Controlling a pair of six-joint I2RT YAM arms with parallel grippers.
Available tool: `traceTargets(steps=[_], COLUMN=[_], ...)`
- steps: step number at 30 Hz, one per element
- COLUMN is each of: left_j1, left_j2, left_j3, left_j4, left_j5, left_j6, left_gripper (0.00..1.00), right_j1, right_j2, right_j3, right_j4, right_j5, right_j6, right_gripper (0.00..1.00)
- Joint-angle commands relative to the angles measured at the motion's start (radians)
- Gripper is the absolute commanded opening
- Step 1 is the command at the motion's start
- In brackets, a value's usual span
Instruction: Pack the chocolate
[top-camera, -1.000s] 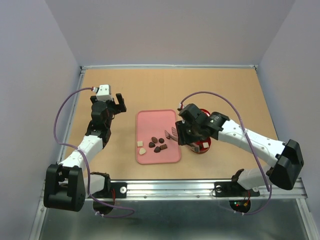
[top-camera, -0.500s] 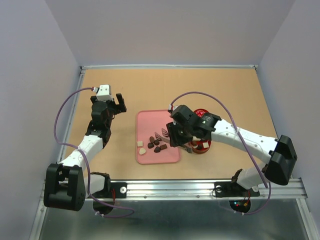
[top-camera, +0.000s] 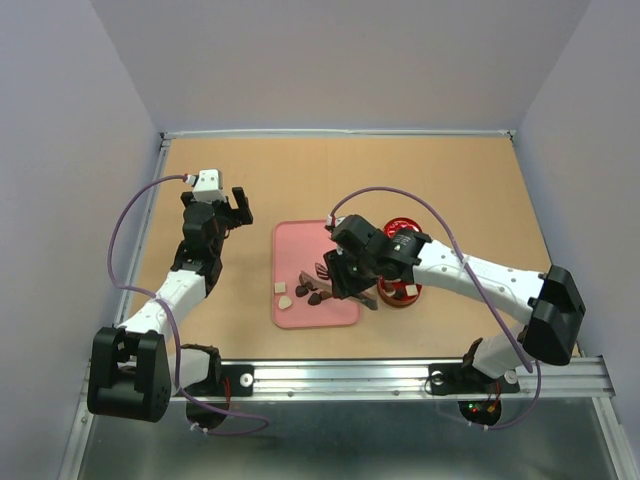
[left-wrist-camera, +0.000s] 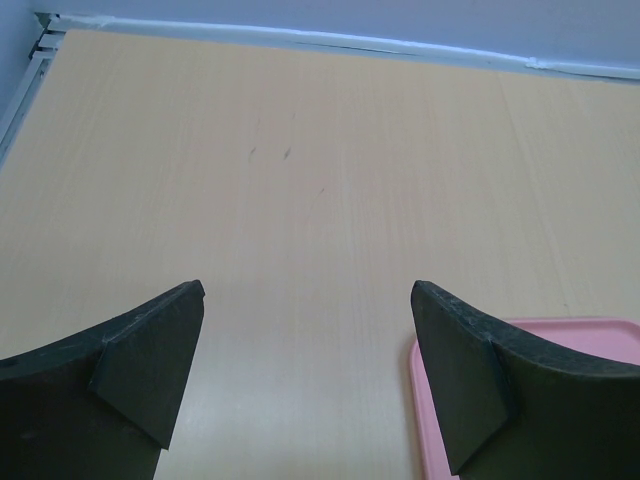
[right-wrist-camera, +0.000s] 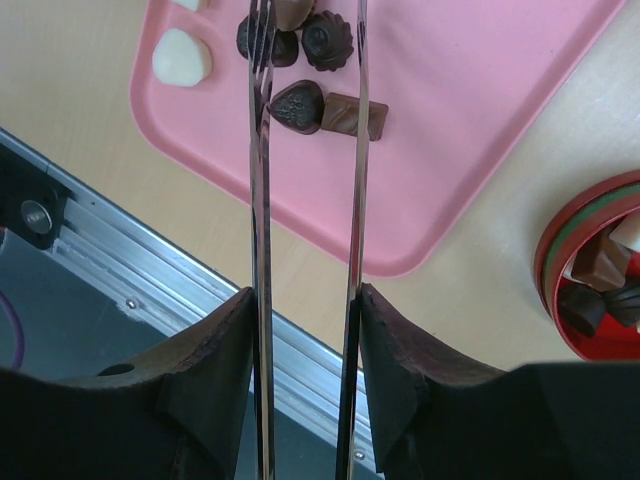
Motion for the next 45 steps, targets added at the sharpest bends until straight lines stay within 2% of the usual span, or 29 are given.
traceTargets(steps=[1, 15, 34, 40, 45], left_j1=[0.006, 0.006, 0.007, 0.007, 0.007], left_j2=[-0.007, -0.018, -0.019, -0.019, -0.018], left_j3=[0.036, 0.033, 0.031, 0.033, 0.033], left_j4=[0.031, 0.031, 0.031, 0.031, 0.031], left_j5=[-0.002, -0.002, -0.005, -0.005, -0.005], left_j6=[0.004, 0.004, 0.004, 0.005, 0.002], left_gripper=[0.96, 0.96, 0.96, 0.96, 0.96], right_j1=[0.019, 0.027, 0.028, 0.028, 0.028], right_j2=[-0.016, -0.023, 0.033, 0.03, -0.026], right_j3=[0.028, -0.009, 0.002, -0.001, 0.023], right_j4=[0.035, -0.018, -0.019, -0.039, -0.097], right_j5=[-0.037, 0.03, 0.001, 0.019, 0.117], right_j6=[0.009, 0.037, 0.011, 0.023, 0.049], right_gripper=[0.49, 0.49, 0.48, 0.28, 0.24])
